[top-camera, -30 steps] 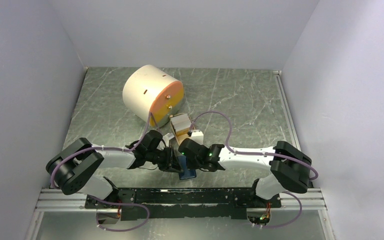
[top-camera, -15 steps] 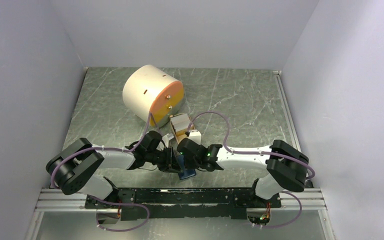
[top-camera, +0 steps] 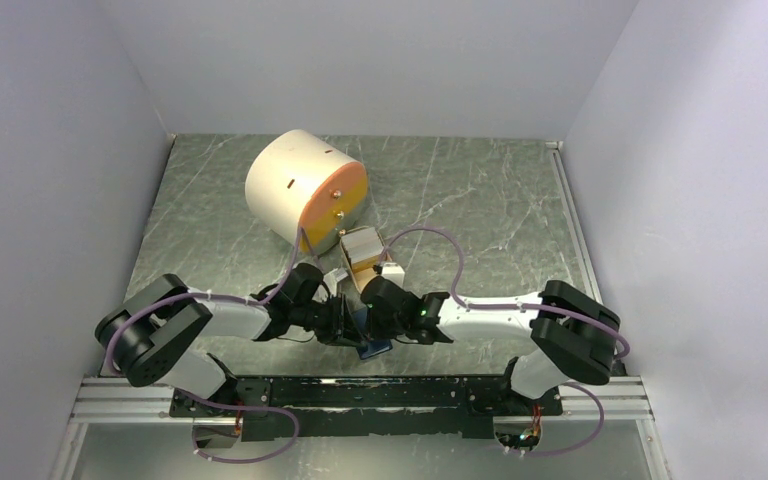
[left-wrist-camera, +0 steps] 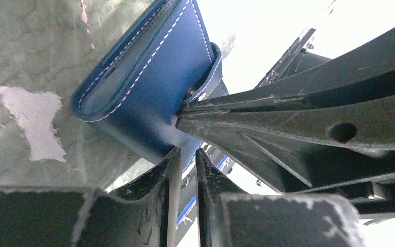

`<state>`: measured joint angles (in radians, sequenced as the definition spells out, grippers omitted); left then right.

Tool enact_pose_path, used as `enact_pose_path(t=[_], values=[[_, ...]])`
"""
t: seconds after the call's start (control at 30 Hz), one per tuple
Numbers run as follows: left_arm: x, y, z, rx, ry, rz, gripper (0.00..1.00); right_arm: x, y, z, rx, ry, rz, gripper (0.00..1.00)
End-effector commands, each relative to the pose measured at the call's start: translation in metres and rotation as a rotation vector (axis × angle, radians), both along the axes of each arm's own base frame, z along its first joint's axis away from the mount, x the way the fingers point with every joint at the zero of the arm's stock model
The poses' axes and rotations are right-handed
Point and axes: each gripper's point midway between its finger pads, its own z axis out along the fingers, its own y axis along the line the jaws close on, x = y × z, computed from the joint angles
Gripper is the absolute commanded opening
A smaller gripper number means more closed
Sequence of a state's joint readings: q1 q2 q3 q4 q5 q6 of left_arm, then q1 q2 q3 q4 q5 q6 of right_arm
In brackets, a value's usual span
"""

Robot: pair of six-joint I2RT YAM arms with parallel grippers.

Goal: Put the credit cards into the card holder
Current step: Close the card holder at the center of the board.

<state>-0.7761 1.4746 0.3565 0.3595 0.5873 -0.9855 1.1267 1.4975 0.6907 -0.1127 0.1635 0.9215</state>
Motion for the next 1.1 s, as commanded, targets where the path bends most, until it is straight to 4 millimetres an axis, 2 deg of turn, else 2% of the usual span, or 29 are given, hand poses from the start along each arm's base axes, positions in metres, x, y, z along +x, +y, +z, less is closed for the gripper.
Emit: enact_pose_path(t=[0.0, 0.1, 0.23, 0.47, 0.6, 0.77, 0.97, 1.07], values=[[-0.006, 0.004, -0.009, 0.026, 0.020, -0.003, 0.22, -0.013, -0.026, -0.025, -0.134, 0.057, 0.039, 0.11], [-0.005, 0.003, -0.004, 0.017, 0.015, -0.002, 0.22, -0.008, -0.008, 0.000, -0.065, 0.031, 0.057, 0.18], [-0.004, 0.004, 0.003, 0.018, 0.006, 0.003, 0.22, -0.006, 0.005, 0.029, 0.015, 0.007, 0.077, 0.25], [-0.002, 0.005, 0.012, 0.020, -0.006, 0.017, 0.23, -0.006, 0.010, 0.064, 0.104, -0.025, 0.082, 0.32], [0.001, 0.005, 0.015, 0.041, -0.012, 0.021, 0.22, 0.001, -0.004, 0.066, 0.057, -0.068, 0.043, 0.28], [0.017, 0.004, 0.022, 0.093, -0.044, 0.046, 0.22, 0.010, -0.025, 0.057, -0.046, -0.097, -0.006, 0.26], [0.040, 0.001, 0.030, 0.093, -0.056, 0.073, 0.19, 0.013, -0.026, 0.046, -0.010, -0.074, -0.006, 0.21], [0.049, 0.001, 0.026, 0.126, -0.063, 0.080, 0.17, 0.014, -0.028, 0.038, -0.011, -0.054, -0.007, 0.21]])
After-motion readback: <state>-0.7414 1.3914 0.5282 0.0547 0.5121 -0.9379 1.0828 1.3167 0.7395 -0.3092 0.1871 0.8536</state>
